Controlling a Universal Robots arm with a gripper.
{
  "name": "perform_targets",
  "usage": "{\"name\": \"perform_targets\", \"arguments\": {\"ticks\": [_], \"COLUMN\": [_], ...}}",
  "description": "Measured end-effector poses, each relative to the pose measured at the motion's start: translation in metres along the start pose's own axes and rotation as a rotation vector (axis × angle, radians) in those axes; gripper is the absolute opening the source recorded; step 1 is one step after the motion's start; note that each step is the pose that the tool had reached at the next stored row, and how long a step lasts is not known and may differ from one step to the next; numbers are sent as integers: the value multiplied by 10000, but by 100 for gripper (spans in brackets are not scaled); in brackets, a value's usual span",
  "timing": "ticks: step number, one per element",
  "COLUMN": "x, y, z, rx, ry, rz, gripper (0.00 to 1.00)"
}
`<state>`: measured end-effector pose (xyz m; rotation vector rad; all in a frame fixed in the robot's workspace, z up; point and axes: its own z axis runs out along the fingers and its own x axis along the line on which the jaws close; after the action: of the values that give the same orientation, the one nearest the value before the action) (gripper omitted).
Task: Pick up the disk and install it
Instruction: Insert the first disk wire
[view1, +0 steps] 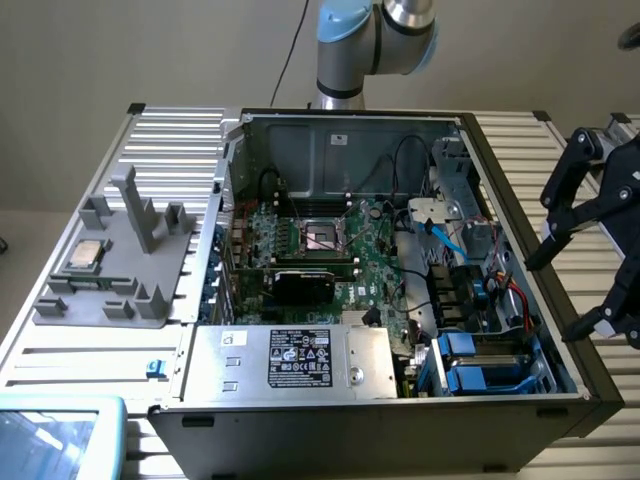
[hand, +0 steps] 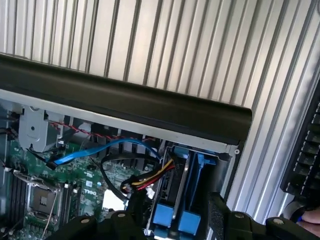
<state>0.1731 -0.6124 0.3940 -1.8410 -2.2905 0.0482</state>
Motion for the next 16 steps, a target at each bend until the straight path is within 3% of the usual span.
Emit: {"name": "perform_targets", "arguments": {"ticks": [5,9,11,13,16], "x": [-17,-114,-152,-178,-207], "y": [-5,-34,-44,-51,-58], "z": [0,-7,-11,-11,-9], "rx": [-130,-187,-232,-291,-404], "ry": [242,394,511,670,1001], "rz": [-322,-383,-424,-479,-586], "gripper": [63,63,63,63,63]}}
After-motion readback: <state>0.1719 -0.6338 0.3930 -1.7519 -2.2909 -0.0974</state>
